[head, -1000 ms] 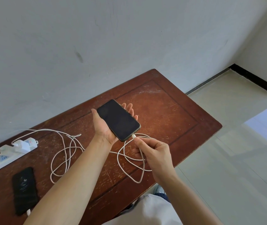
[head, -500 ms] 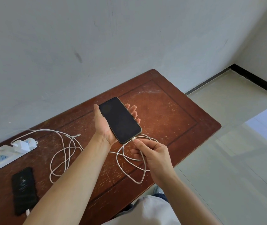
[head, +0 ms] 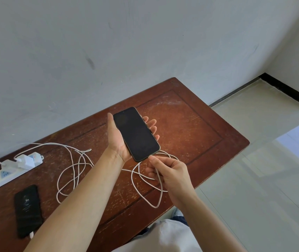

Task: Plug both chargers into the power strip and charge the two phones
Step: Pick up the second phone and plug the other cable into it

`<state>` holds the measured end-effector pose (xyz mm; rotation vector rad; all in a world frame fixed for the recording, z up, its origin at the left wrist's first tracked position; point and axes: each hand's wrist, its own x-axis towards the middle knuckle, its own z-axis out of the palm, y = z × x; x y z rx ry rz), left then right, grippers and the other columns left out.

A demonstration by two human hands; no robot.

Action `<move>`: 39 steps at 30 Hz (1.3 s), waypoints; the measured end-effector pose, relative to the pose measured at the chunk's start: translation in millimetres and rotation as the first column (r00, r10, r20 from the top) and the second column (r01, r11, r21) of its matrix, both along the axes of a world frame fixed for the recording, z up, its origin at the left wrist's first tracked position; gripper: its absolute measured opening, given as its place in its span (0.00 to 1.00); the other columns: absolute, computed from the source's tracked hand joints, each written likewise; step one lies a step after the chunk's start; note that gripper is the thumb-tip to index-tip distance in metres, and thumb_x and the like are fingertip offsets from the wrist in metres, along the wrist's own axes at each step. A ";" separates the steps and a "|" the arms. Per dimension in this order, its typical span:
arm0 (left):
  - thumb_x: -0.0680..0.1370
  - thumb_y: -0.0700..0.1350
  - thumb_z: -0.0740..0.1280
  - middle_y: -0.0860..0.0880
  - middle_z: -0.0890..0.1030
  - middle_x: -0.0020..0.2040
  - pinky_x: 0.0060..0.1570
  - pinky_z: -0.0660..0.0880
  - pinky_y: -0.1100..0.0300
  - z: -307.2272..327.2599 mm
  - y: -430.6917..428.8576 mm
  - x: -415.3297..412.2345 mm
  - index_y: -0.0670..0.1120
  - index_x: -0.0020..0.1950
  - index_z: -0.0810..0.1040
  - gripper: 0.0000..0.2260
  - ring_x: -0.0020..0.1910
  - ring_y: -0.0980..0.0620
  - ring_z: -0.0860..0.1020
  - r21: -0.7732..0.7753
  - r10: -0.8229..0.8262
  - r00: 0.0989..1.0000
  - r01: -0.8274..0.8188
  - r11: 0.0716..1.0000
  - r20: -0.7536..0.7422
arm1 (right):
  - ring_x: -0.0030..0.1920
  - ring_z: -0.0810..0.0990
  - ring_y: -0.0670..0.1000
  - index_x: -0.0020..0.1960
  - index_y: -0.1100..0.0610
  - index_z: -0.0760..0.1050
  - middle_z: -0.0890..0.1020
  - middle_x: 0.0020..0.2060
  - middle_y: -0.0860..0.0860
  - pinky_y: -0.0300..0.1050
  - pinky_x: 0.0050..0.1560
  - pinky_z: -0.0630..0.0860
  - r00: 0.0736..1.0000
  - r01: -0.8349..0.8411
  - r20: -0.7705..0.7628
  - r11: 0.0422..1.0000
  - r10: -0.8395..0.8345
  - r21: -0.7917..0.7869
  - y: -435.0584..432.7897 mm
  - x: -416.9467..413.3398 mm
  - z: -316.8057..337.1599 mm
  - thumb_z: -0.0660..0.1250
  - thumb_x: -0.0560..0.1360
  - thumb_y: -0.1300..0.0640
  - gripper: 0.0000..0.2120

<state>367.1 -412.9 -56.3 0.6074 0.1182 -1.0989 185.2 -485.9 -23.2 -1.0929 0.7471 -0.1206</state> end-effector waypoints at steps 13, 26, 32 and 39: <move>0.66 0.80 0.58 0.37 0.78 0.68 0.65 0.71 0.33 7.1 4.5 5.1 0.38 0.68 0.76 0.51 0.63 0.37 0.78 -0.050 -0.132 0.984 0.138 0.989 0.116 | 0.41 0.86 0.50 0.49 0.51 0.87 0.87 0.41 0.52 0.39 0.41 0.82 0.999 -0.032 0.037 0.999 0.031 0.022 -22.3 3.5 -14.0 0.71 0.72 0.42 0.14; 0.68 0.80 0.54 0.38 0.80 0.65 0.63 0.73 0.34 8.0 2.0 9.3 0.39 0.69 0.76 0.50 0.62 0.37 0.79 -0.024 -0.130 0.986 0.133 0.991 0.106 | 0.40 0.84 0.49 0.52 0.52 0.86 0.85 0.40 0.52 0.38 0.40 0.81 0.998 -0.034 0.058 0.998 0.030 0.059 -24.9 11.4 -25.2 0.72 0.71 0.43 0.16; 0.69 0.80 0.53 0.36 0.80 0.65 0.62 0.73 0.33 8.1 -1.7 12.7 0.40 0.67 0.77 0.49 0.60 0.36 0.80 -0.026 -0.108 0.990 0.111 0.993 0.086 | 0.41 0.83 0.49 0.52 0.53 0.86 0.84 0.40 0.51 0.39 0.40 0.80 0.998 -0.042 0.055 0.996 0.037 0.078 -28.5 14.4 -28.5 0.70 0.78 0.50 0.09; 0.69 0.80 0.53 0.36 0.79 0.65 0.63 0.72 0.33 6.3 -3.7 16.3 0.41 0.67 0.78 0.48 0.60 0.36 0.79 -0.009 -0.098 0.992 0.099 0.995 0.081 | 0.41 0.84 0.49 0.52 0.52 0.86 0.84 0.39 0.51 0.40 0.41 0.80 0.998 -0.043 0.047 0.996 0.040 0.077 -30.9 18.3 -32.1 0.70 0.79 0.50 0.08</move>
